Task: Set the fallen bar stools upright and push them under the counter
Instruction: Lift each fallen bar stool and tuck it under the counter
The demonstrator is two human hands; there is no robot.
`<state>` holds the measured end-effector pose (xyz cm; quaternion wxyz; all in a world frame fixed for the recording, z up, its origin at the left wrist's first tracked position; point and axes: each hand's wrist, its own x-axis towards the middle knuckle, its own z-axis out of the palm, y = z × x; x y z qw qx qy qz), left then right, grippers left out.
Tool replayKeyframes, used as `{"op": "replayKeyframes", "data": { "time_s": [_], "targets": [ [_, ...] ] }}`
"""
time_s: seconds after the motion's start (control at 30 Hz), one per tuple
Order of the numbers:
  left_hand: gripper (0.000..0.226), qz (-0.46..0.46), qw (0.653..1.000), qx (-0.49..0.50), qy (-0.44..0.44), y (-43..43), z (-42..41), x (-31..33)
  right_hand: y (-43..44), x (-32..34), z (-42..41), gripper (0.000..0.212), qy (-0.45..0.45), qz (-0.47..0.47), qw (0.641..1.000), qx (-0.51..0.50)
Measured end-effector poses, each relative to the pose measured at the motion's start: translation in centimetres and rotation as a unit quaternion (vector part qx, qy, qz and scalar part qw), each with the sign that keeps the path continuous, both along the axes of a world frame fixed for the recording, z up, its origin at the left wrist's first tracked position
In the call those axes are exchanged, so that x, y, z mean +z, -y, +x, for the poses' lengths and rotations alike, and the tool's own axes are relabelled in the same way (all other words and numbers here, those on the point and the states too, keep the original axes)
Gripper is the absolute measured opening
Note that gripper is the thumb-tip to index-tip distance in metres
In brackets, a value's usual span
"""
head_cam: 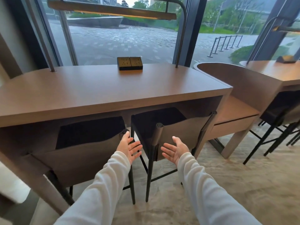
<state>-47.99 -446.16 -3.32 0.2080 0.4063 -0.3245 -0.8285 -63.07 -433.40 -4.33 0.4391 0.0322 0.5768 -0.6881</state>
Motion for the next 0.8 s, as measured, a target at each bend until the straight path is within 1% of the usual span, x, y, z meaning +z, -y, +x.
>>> {"op": "replayKeyframes", "data": {
  "time_s": [0.13, 0.27, 0.37, 0.47, 0.53, 0.6, 0.67, 0.73, 0.8],
  "targets": [
    [0.062, 0.028, 0.999, -0.031, 0.007, -0.7, -5.0, 0.6, 0.7, 0.0, -4.1, 0.033, -0.007, 0.013, 0.999, -0.03],
    [0.066, 0.06, 0.998, -0.023, 0.029, -1.6, -10.3, 0.5, 0.7, -0.3, -8.9, 0.036, -0.018, 0.033, 0.997, -0.061],
    [0.069, 0.086, 0.995, -0.013, 0.039, -2.2, -14.2, 0.2, 0.6, -0.3, -13.0, 0.04, -0.011, 0.05, 0.997, -0.063],
    [0.07, 0.11, 0.993, 0.012, 0.042, -2.9, -17.7, 0.1, 0.4, -0.1, -17.1, 0.037, -0.005, 0.077, 0.996, -0.048],
    [0.068, 0.124, 0.991, 0.034, 0.047, -3.2, -19.7, -0.4, 0.4, -0.1, -19.6, 0.041, -0.006, 0.092, 0.995, -0.042],
    [0.067, 0.151, 0.986, 0.065, 0.024, -3.1, -21.4, -1.3, 0.6, 0.0, -21.9, 0.049, -0.004, 0.1, 0.994, -0.042],
    [0.067, 0.176, 0.978, 0.107, -0.017, -2.9, -22.8, -2.1, 1.1, -0.1, -23.7, 0.052, -0.002, 0.108, 0.994, -0.034],
    [0.059, 0.176, 0.973, 0.148, -0.028, -3.0, -24.2, -2.4, 1.7, -0.5, -24.8, 0.055, 0.005, 0.12, 0.993, -0.016],
    [0.047, 0.178, 0.969, 0.168, -0.018, -3.1, -25.2, -2.3, 2.4, -1.1, -25.6, 0.061, 0.01, 0.135, 0.991, -0.003]
  ]
}}
